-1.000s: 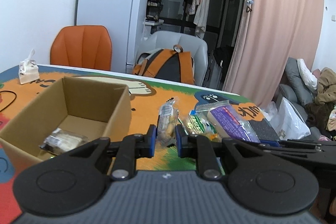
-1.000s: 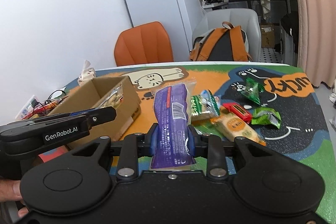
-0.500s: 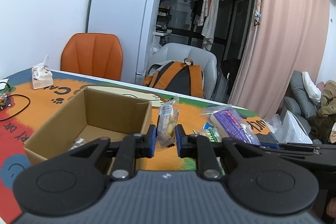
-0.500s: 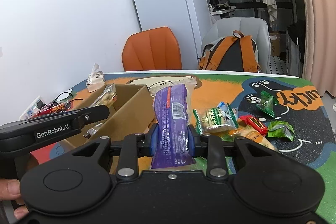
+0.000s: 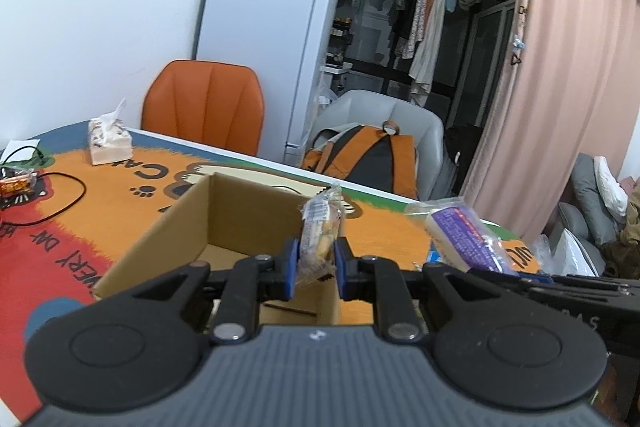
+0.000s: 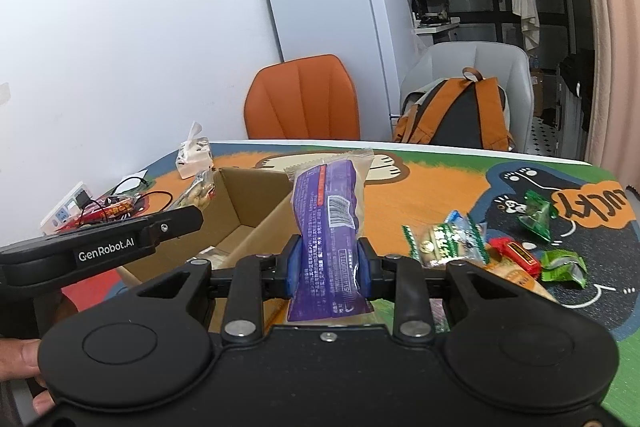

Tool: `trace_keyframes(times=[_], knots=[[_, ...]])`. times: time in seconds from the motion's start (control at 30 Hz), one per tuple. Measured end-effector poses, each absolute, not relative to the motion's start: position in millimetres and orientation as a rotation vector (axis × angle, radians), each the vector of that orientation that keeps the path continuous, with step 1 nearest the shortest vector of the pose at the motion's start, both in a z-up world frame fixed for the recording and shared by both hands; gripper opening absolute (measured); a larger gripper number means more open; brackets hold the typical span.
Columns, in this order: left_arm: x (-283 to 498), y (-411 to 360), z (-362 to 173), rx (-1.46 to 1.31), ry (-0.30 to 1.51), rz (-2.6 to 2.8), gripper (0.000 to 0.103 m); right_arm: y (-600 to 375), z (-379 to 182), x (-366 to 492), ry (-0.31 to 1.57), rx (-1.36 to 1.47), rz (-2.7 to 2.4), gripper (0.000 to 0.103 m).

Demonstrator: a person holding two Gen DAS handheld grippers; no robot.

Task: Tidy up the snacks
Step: 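Carry both snacks into the cardboard box and open both tools to release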

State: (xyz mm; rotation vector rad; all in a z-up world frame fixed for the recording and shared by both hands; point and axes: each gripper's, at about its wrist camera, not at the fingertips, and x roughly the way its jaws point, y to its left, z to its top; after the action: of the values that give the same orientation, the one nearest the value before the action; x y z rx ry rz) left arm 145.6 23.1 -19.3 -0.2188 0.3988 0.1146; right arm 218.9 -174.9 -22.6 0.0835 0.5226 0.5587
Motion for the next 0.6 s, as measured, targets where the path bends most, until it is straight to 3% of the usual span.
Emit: trace_keyframes(times=[0.6], knots=[[154, 76, -27, -0.270, 0.448, 0.177, 0.018, -122, -9, 235, 0.508, 0.067, 0.622, 0.029]])
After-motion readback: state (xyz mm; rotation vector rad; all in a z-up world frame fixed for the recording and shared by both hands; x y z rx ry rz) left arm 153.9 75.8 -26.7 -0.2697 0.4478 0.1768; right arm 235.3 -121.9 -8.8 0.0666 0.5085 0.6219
